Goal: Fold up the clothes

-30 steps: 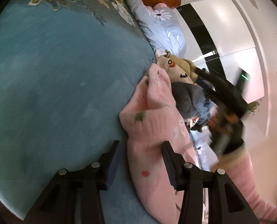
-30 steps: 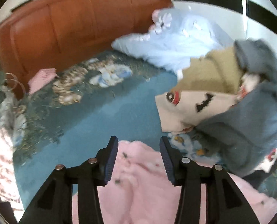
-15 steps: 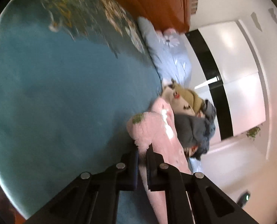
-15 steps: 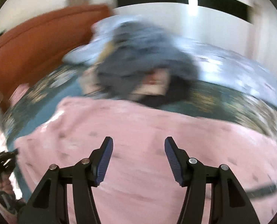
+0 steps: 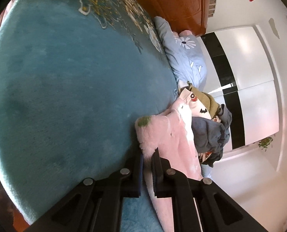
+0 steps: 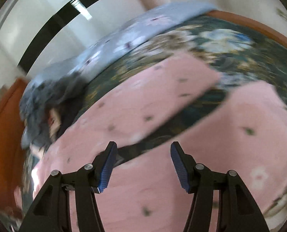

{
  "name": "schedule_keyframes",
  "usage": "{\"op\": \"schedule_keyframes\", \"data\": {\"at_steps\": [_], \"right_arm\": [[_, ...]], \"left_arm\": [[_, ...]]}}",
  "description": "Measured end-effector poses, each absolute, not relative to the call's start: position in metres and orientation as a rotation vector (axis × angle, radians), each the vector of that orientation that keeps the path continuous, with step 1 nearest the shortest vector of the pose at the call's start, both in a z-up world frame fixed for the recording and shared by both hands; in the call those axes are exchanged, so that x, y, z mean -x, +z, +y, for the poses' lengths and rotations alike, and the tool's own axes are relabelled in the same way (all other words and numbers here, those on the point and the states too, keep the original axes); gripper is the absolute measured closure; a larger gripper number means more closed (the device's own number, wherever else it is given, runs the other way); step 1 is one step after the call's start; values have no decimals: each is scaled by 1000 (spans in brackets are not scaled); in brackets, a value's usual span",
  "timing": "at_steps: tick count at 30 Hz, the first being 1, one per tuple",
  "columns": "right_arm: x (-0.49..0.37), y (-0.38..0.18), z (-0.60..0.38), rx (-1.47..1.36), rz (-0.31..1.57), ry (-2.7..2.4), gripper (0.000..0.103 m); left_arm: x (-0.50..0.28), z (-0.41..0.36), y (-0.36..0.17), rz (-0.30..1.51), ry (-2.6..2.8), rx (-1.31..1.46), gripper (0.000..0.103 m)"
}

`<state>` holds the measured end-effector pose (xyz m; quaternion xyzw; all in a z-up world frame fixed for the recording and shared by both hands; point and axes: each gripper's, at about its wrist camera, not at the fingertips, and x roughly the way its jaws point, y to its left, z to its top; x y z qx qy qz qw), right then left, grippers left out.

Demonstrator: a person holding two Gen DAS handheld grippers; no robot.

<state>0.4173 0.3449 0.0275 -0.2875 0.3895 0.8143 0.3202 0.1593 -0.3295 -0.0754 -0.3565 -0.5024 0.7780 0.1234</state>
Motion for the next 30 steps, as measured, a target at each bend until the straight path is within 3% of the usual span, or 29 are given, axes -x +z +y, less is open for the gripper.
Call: {"op": "schedule_keyframes", "data": {"at_steps": [7,12,20,21,22,24,27,30], "right_arm": [[-529,38,389,557,1042,1951,44],[-599,15,394,502,1127,1813,44],[-617,-26,388,504,1364,1832,45],[-614,-32,387,507,1407,1843,54],[-610,-38,385,509,1450,1854,73],[-602,-48,381,518,1527,1877,96],[-591,-48,376,479,1595,1950,98],[-587,-28,385,323,1685,2030,99]], "left_arm": [[-158,-331,-76,-1465,2270,1040,94],[-157,-331,-77,-1466,2268,1041,94],[-158,-331,-78,-1462,2260,1039,94],[-158,-331,-78,-1461,2258,1040,94],[-158,-331,-78,-1457,2256,1043,94],[-157,-330,-77,-1445,2254,1060,94],[-154,-329,-75,-1446,2219,1120,95],[-152,-333,-64,-1558,2072,1099,95]]}}
